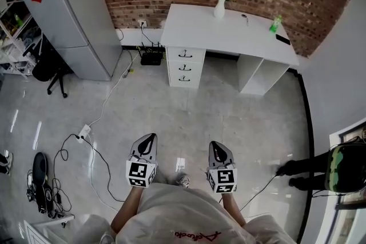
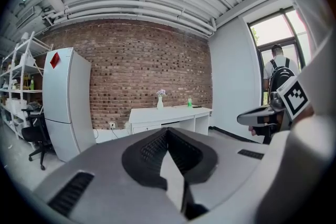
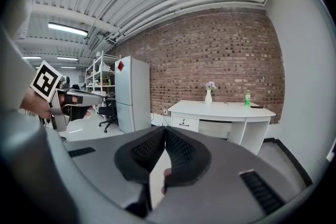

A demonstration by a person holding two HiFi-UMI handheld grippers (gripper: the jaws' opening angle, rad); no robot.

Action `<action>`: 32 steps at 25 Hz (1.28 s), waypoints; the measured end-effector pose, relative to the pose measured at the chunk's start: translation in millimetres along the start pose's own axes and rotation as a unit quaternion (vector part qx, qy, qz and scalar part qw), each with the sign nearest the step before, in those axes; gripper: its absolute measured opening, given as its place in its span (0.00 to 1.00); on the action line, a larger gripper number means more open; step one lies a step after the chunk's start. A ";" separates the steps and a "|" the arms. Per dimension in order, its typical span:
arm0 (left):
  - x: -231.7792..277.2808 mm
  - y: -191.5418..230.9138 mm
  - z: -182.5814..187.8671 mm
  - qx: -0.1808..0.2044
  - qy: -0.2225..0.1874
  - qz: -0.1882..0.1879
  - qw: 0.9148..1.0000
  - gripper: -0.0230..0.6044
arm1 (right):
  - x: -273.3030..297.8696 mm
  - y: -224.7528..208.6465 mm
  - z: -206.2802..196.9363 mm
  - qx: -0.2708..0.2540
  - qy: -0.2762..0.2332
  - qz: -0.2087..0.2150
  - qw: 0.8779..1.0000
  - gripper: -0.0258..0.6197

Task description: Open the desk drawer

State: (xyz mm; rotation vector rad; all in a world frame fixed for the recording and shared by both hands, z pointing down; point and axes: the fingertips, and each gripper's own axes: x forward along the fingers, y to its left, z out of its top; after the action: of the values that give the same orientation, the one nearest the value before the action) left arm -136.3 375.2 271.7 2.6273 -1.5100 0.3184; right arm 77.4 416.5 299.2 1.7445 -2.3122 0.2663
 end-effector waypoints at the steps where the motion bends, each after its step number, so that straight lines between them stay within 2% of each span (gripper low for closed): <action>1: 1.3 -1.2 -0.8 0.000 0.001 0.001 1.000 0.06 | 0.9 -2.1 -1.4 0.000 0.001 0.002 1.000 0.07; 11: 31.5 0.3 -1.8 -0.007 0.005 0.009 1.000 0.06 | 21.3 -25.4 -3.6 -0.003 0.011 0.008 1.000 0.07; 17: 65.3 21.5 -0.5 -0.011 0.004 0.005 1.000 0.06 | 50.5 -36.2 2.2 -0.002 0.013 -0.001 1.000 0.07; 23: 125.2 49.9 3.9 -0.014 0.001 -0.013 1.000 0.06 | 103.2 -49.0 11.4 0.000 0.020 -0.015 1.000 0.07; 32: 225.4 118.8 29.3 -0.022 0.011 -0.039 0.999 0.06 | 215.4 -65.9 56.7 -0.003 0.034 -0.028 0.999 0.07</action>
State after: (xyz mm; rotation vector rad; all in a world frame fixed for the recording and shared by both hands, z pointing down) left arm -124.9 119.7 291.6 2.6304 -1.3885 0.3029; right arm 79.8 184.4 308.2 1.7669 -2.2115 0.3042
